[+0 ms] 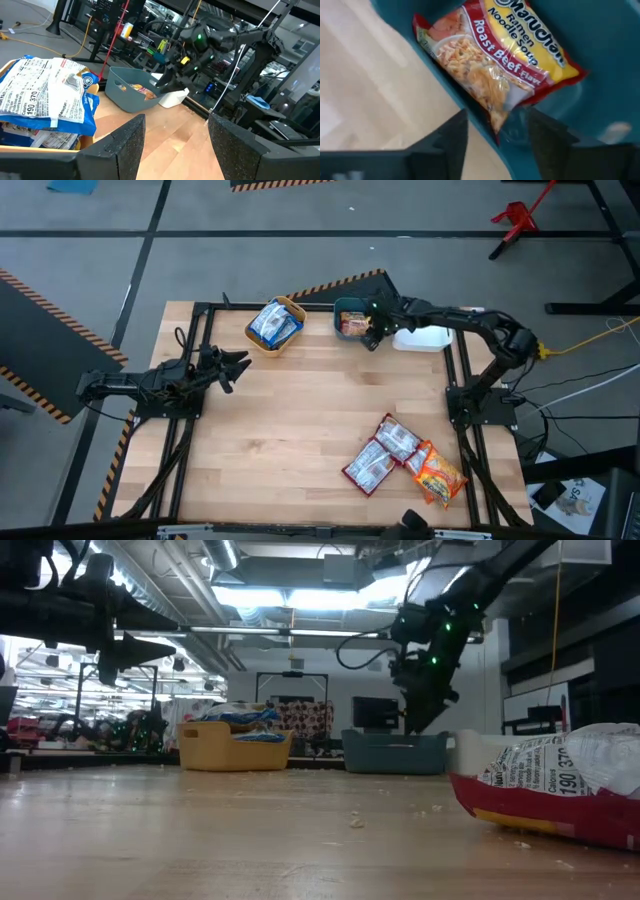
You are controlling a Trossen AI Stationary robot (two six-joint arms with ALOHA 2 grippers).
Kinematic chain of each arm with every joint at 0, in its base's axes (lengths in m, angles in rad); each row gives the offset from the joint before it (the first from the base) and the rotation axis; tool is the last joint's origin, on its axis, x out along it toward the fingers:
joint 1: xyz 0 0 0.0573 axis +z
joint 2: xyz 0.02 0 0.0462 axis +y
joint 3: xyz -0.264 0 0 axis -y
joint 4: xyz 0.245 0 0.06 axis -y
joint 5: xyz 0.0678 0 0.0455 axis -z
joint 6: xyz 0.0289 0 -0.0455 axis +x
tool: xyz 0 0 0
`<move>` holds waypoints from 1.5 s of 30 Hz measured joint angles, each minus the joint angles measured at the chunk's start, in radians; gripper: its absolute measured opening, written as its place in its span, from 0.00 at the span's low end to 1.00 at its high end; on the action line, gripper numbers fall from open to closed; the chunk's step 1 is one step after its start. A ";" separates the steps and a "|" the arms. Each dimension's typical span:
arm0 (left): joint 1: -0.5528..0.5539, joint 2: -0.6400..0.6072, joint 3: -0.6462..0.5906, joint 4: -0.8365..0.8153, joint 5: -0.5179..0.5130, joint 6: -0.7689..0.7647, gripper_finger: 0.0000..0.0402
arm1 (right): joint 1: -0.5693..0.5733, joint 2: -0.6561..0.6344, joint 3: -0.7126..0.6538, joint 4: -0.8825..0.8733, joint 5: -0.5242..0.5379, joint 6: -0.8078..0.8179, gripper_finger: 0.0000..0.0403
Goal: Sort Maruchan noodles
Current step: Put the top red noodle pack into the blue bin
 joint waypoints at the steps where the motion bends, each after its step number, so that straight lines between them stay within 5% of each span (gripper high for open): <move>1: 0.000 0.000 0.000 0.000 0.000 0.000 0.53 | 0.000 -0.001 0.034 -0.061 -0.002 -0.009 0.49; 6: 0.000 0.000 0.000 0.000 0.003 -0.004 0.53 | 0.039 -0.047 0.178 -0.346 -0.088 -0.019 0.54; 10: 0.000 0.000 0.000 0.000 0.003 -0.004 0.53 | 0.129 -0.138 0.150 -0.490 -0.141 0.009 0.54; 16: 0.000 0.000 0.000 0.000 0.004 0.009 0.53 | 0.311 -0.402 -0.089 -0.526 -0.148 0.259 0.53; 25: 0.000 0.000 0.000 0.000 0.005 0.007 0.53 | 0.772 -0.742 -0.511 -0.312 -0.213 0.786 0.53; 32: 0.000 0.000 0.000 0.000 0.006 -0.001 0.53 | 1.006 -0.703 -0.556 -0.103 -0.211 0.847 0.53; 45: 0.000 0.000 0.000 0.000 0.005 -0.014 0.53 | 1.205 -0.541 -0.555 -0.119 -0.148 0.897 0.53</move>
